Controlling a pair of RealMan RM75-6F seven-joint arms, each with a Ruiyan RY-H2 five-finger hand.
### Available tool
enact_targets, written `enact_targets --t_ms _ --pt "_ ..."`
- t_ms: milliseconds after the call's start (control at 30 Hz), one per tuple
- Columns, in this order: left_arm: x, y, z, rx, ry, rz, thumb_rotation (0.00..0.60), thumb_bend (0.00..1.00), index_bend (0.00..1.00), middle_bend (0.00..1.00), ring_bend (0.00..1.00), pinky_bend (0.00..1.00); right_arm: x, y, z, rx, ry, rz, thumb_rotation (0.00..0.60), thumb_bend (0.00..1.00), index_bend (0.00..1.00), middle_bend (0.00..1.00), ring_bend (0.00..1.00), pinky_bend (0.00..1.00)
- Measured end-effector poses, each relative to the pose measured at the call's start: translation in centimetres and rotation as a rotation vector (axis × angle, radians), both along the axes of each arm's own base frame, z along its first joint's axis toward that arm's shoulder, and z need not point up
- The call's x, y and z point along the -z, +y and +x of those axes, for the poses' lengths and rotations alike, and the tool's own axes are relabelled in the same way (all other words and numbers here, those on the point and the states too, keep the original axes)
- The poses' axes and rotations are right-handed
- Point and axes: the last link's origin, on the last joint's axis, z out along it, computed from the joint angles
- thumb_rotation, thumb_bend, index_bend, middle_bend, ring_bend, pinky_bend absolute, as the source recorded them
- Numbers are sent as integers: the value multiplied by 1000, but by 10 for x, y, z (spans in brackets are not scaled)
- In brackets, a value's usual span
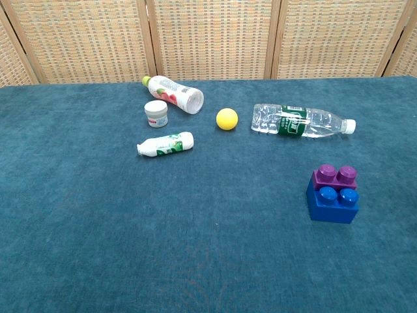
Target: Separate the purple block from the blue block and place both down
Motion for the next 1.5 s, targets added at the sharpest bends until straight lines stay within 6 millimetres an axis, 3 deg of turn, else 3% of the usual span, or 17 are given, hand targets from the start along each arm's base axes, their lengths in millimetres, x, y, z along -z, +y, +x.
enact_targets --t_ms 200,333,567,933,1500 --pt "3 9 -2 -28 8 -5 600 0 0 0 0 0 30 -49 25 -46 -23 214 600 9 188 191 0 0" --pt "4 14 -3 -44 11 -10 600 0 0 0 0 0 52 -81 39 -4 -60 325 600 64 236 226 0 0" --pt "5 21 -7 -70 12 -14 600 0 0 0 0 0 83 -116 52 84 -98 401 600 158 323 277 0 0" --pt "7 22 -7 -75 17 -22 600 0 0 0 0 0 120 -123 62 163 -24 445 600 222 377 322 0 0" --pt "8 23 -8 -79 15 -25 600 0 0 0 0 0 135 -126 65 202 51 458 600 302 434 378 0 0"
